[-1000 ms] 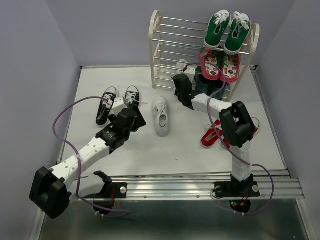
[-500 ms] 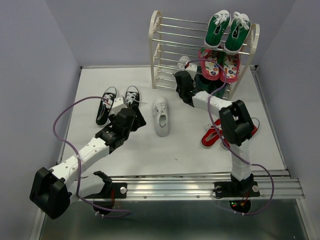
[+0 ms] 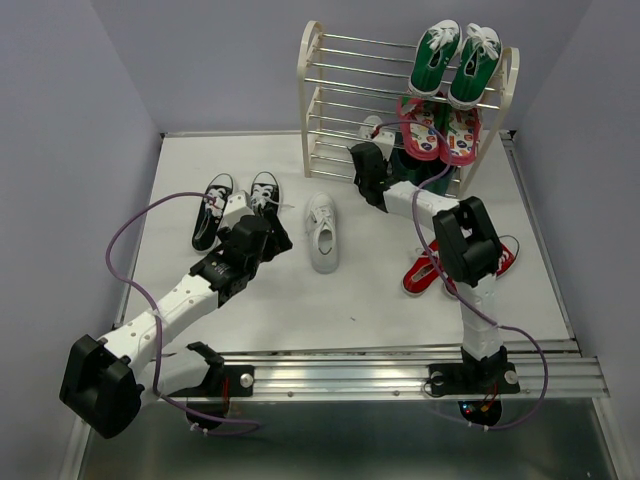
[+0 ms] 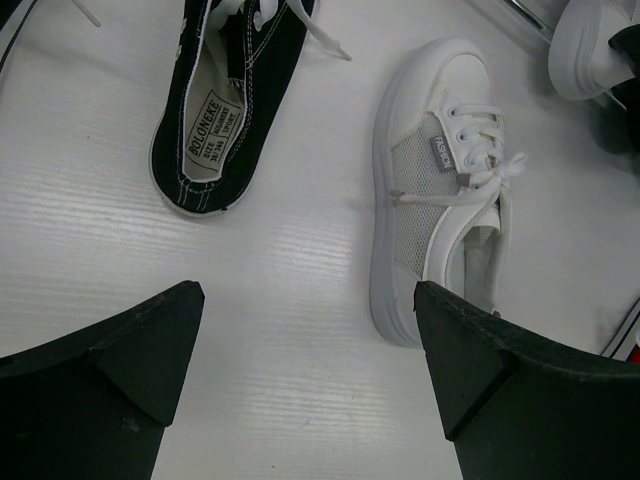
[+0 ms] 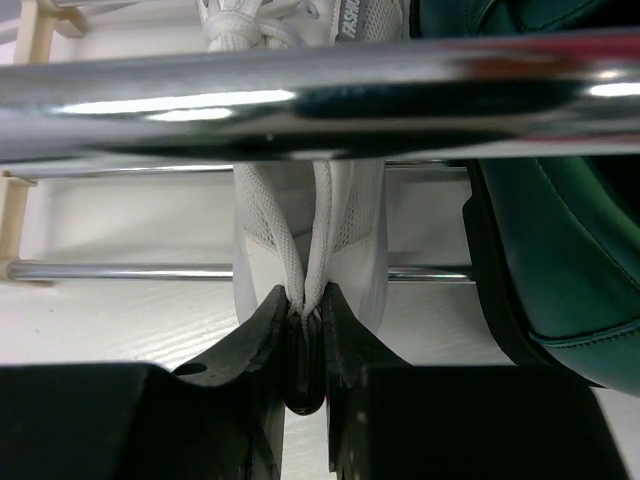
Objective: Place and organize the shoes onto the shoe shelf
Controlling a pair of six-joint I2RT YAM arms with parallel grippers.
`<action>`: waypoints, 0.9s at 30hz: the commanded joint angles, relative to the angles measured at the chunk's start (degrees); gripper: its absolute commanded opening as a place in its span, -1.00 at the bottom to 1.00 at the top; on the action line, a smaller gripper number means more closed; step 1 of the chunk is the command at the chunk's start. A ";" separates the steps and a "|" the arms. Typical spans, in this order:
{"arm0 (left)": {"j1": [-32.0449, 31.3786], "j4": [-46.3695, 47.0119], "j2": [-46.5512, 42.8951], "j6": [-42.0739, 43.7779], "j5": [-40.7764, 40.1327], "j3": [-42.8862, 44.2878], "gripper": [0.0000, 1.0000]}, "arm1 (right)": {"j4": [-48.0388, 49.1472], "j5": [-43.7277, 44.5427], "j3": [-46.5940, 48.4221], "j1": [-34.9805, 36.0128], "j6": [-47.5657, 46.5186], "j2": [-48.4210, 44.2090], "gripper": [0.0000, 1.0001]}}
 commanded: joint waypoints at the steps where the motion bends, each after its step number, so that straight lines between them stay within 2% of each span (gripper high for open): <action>1: 0.44 1.51 -0.68 0.77 -0.13 0.46 0.98 | 5.88 3.07 4.12 -0.85 0.40 -0.17 -0.95; 5: 0.53 1.60 -0.68 0.77 0.48 0.46 0.98 | 5.71 4.03 4.47 -0.85 0.58 0.70 -0.77; 9: 0.45 1.33 -0.68 0.77 0.75 0.55 0.98 | 5.44 4.39 4.39 -0.85 1.37 0.88 -0.45; 14: 0.62 0.90 -0.86 0.59 1.01 0.64 0.98 | 5.35 3.86 4.04 -0.85 2.07 0.01 -0.20; 20: 0.62 0.81 -1.21 0.33 2.15 0.73 0.98 | 5.09 1.49 2.98 -0.85 2.60 -2.19 0.52; 21: 0.62 0.55 -1.12 0.50 2.68 0.90 0.98 | 4.74 1.05 2.72 -0.85 2.86 -3.06 0.81; 22: 0.62 0.46 -1.12 0.68 3.29 1.08 0.98 | 4.48 0.70 2.46 -0.85 3.04 -3.51 0.97; 27: 0.53 0.81 -1.03 1.82 5.75 0.99 0.98 | 3.24 -1.50 -1.40 -0.85 5.14 -8.07 1.00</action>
